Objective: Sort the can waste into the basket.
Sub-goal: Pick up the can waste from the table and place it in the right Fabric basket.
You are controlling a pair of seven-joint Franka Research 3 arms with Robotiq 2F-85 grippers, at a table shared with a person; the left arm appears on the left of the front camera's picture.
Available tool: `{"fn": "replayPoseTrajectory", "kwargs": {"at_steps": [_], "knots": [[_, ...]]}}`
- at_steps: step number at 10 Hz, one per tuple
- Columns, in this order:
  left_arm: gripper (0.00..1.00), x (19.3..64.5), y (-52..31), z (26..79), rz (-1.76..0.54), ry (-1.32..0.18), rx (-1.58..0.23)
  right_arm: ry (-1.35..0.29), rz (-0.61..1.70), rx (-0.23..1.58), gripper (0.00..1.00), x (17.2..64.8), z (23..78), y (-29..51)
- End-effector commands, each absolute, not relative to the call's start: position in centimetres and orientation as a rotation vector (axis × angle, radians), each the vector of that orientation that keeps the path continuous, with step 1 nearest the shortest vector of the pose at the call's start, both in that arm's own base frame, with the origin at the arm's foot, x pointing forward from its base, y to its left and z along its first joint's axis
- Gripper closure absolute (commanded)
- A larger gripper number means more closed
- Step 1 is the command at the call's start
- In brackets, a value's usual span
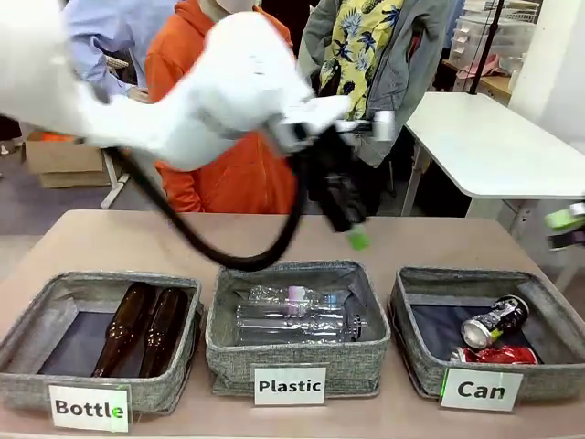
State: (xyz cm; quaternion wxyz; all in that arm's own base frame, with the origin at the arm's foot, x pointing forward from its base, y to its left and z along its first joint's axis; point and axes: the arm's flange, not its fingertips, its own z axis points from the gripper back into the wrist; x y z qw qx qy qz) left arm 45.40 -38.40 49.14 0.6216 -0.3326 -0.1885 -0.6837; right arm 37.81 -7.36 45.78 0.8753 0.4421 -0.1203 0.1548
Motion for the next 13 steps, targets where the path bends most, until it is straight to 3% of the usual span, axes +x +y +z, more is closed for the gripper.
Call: {"fn": "replayPoseTrajectory", "kwargs": {"at_steps": [1, 2, 3, 5, 7, 10, 11, 13], "knots": [[0.00, 43.3, -26.1, 49.3, -1.360, -0.540, -0.848, -0.208, 0.384, 0.964, 0.00, 40.4, 44.3, -3.6], [0.00, 43.8, -19.7, 49.0, -1.198, -0.565, -0.944, -0.215, 0.418, 1.034, 0.00, 41.1, 43.4, -0.3], [0.00, 44.1, -15.0, 48.6, -1.024, -0.599, -0.918, -0.221, 0.400, 1.102, 0.00, 42.0, 42.6, 2.1], [0.00, 43.2, -7.3, 46.3, -0.845, -0.532, -1.033, -0.199, 0.263, 1.292, 0.00, 43.1, 42.0, 4.7], [0.00, 42.1, -0.7, 42.2, -0.604, -0.533, -1.102, -0.248, 0.187, 1.316, 0.00, 44.0, 42.0, 3.3], [0.00, 40.9, 4.8, 37.5, -0.438, -0.714, -1.211, -0.319, 0.052, 1.230, 0.00, 45.0, 41.8, -3.0], [0.00, 41.1, 3.4, 39.3, -0.531, -0.554, -1.134, -0.277, 0.162, 1.299, 0.00, 44.2, 41.4, 0.6], [0.00, 41.1, 3.4, 39.3, -0.531, -0.554, -1.134, -0.277, 0.162, 1.299, 0.00, 44.2, 41.4, 0.6]]}}
